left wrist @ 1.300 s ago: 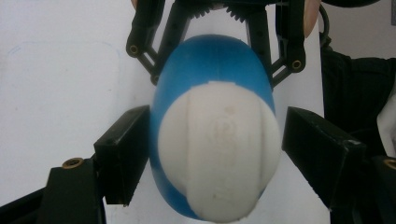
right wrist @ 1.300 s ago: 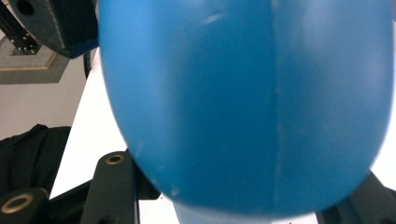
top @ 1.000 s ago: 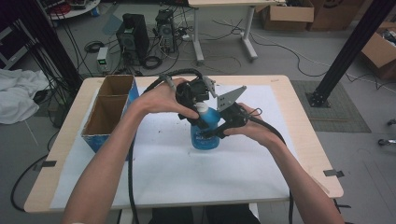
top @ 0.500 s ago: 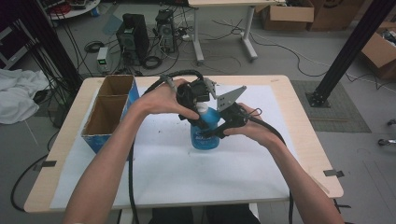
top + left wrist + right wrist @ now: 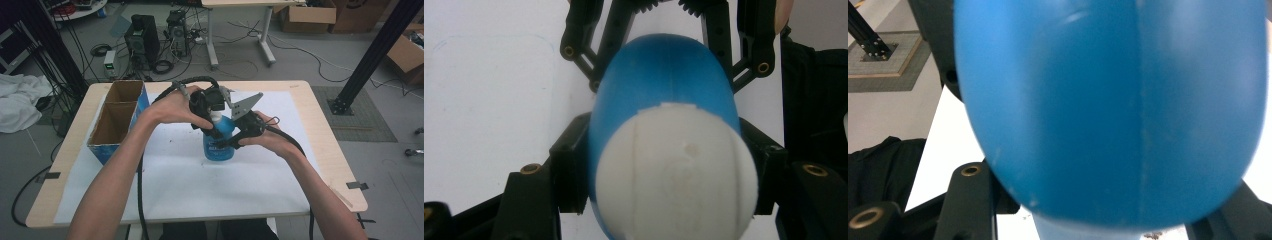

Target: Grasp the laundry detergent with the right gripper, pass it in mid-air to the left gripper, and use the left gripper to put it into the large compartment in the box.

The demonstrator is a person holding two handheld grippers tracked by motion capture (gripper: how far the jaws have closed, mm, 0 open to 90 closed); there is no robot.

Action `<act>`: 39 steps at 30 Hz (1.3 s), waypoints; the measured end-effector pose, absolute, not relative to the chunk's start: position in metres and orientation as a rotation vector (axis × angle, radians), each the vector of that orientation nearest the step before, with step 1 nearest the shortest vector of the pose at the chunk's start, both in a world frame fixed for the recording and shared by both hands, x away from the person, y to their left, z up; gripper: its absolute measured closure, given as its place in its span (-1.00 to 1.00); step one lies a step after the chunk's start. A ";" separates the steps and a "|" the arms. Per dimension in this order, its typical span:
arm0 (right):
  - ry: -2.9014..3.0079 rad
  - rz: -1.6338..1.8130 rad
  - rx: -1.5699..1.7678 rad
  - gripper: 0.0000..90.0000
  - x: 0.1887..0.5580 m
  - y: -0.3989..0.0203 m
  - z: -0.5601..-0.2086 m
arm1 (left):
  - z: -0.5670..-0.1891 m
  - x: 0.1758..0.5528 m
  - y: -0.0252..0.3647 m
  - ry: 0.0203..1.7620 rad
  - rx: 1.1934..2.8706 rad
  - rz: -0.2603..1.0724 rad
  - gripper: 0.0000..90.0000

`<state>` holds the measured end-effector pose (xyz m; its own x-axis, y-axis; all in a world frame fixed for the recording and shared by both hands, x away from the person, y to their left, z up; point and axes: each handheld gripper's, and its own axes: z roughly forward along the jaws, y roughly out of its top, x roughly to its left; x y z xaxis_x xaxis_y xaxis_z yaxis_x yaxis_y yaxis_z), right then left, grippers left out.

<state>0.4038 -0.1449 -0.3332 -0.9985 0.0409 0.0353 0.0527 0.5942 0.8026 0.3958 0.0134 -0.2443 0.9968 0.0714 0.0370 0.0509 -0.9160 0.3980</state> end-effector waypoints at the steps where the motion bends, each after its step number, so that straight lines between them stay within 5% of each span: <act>1: -2.795 -1.407 -0.081 -0.02 0.404 -0.145 -0.333 | -0.244 0.396 0.013 0.087 2.731 0.073 -0.17; 39: -2.747 -1.457 -0.081 -0.04 0.402 -0.142 -0.344 | -0.247 0.394 0.010 0.104 2.791 0.064 -0.16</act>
